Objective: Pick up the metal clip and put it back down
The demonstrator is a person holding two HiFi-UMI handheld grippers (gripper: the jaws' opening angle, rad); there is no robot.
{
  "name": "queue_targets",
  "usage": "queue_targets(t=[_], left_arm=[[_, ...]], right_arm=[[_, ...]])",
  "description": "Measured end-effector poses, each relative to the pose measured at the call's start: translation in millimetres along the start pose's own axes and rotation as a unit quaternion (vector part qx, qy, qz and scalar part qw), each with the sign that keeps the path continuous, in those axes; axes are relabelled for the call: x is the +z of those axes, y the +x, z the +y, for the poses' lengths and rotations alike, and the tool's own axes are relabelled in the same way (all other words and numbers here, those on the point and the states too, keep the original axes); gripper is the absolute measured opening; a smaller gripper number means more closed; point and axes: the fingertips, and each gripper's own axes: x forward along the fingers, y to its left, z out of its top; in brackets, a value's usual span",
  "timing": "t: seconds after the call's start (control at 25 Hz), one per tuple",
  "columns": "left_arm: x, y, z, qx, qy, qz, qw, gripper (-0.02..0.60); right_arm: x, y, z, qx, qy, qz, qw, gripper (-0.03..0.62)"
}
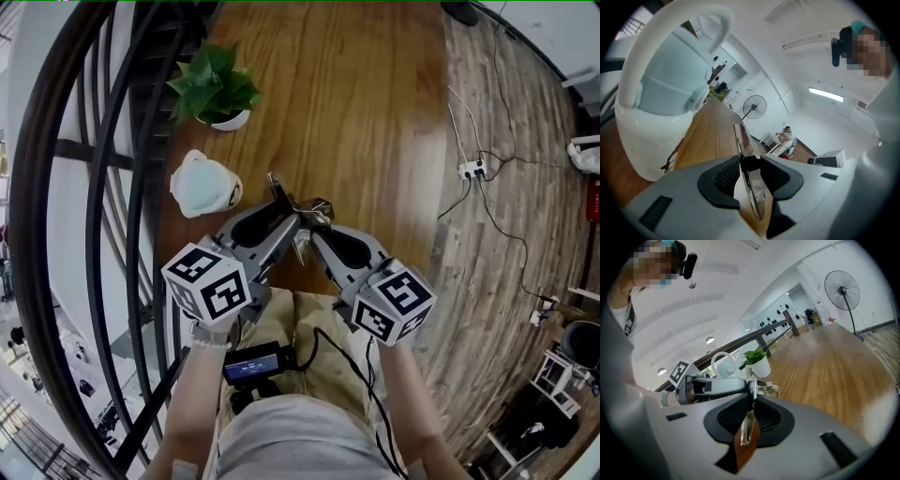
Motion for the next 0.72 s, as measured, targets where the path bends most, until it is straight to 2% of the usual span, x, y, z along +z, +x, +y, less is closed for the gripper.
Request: queue_targets(t=[0.24, 0.72], left_arm=[[-18.1, 8.2, 23.7, 0.019, -0.025, 0.012, 0.9994, 0.141], [-37.8, 21.0, 50.6, 0.056, -0.047, 0.031, 0.9968, 0.146]], right_arm=[[-19.8, 14.8, -13.5, -0.006, 0.016, 0.024, 1.000, 0.046], [-40.9, 31.8, -32.3, -0.014, 0.051, 0.047, 0.998, 0.046]])
